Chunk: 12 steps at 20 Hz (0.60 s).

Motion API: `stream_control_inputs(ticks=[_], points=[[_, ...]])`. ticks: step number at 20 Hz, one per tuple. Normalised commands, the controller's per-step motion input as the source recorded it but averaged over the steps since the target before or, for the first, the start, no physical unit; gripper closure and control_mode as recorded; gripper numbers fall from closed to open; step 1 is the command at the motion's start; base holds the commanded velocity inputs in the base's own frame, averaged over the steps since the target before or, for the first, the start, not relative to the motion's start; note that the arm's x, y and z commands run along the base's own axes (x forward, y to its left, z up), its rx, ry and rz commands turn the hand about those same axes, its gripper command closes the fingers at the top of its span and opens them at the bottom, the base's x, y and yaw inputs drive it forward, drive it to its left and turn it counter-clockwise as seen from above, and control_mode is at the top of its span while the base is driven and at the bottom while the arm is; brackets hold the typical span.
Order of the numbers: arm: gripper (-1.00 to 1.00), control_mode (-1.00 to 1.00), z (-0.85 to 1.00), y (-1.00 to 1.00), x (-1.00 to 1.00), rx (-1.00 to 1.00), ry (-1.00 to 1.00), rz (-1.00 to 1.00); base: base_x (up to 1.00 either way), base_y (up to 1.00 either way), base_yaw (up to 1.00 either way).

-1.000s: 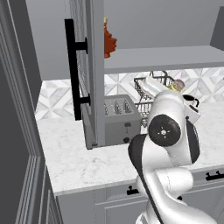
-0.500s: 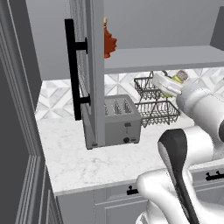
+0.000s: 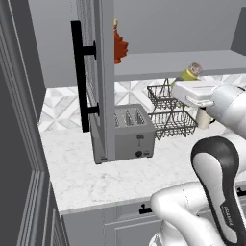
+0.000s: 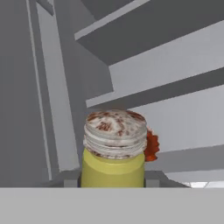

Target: Put the shaker and condiment bottle from the counter next to their counterparts in the cabinet.

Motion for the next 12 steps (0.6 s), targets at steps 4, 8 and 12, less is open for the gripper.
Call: stream_control_inputs(ticks=[4,8,12], points=[[1.00,-1.00,-0.01,0.00,0.70,0.00,0.07,0.06,0.00,0.00,0.00],[1.00,-1.00,-0.01,0.00,0.86,-0.01,0.10,0.00,0.00,0.00,0.00],[1.00,-1.00,-0.08,0.15,0.31,-0.12,0.05,0.06,0.00,0.00,0.00]])
